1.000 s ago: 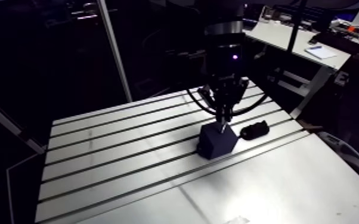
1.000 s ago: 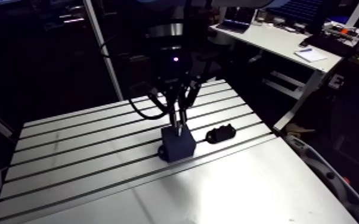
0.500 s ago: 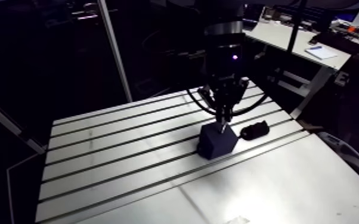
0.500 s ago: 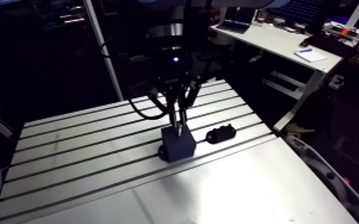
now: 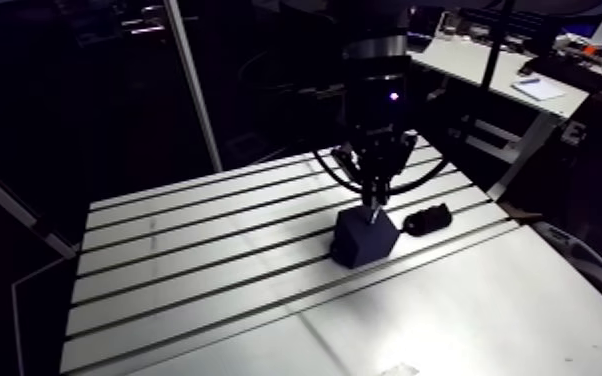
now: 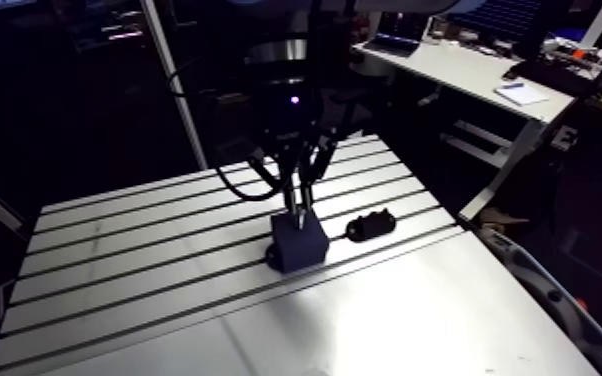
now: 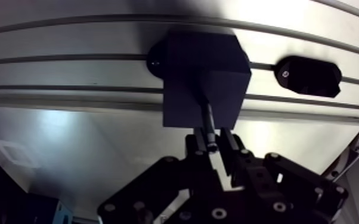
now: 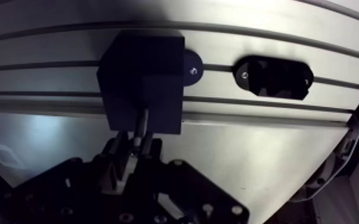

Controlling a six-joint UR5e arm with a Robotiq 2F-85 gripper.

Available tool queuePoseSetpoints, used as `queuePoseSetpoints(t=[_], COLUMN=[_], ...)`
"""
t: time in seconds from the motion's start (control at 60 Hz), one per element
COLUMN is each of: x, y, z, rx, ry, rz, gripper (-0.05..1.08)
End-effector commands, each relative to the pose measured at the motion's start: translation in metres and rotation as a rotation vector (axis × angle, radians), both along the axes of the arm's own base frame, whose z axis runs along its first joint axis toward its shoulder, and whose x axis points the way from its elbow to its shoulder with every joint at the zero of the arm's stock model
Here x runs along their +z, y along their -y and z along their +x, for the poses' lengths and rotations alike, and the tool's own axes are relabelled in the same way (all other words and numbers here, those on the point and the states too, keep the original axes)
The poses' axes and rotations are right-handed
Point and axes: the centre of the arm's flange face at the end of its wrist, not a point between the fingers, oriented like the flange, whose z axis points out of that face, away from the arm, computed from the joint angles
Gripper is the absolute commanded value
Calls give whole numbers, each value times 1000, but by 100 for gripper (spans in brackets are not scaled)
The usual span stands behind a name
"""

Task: Pick up the M10 bolt and insert it into the hole until fully seated.

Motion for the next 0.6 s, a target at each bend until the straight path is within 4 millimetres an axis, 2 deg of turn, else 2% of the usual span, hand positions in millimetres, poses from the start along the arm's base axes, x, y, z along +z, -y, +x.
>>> queuePoseSetpoints(t=[0.017, 0.6], x=[-1, -5], y=[1, 1], z=[1, -1], rx=[0, 2], ry=[4, 5], rz=[-2, -2], gripper=[108, 108])
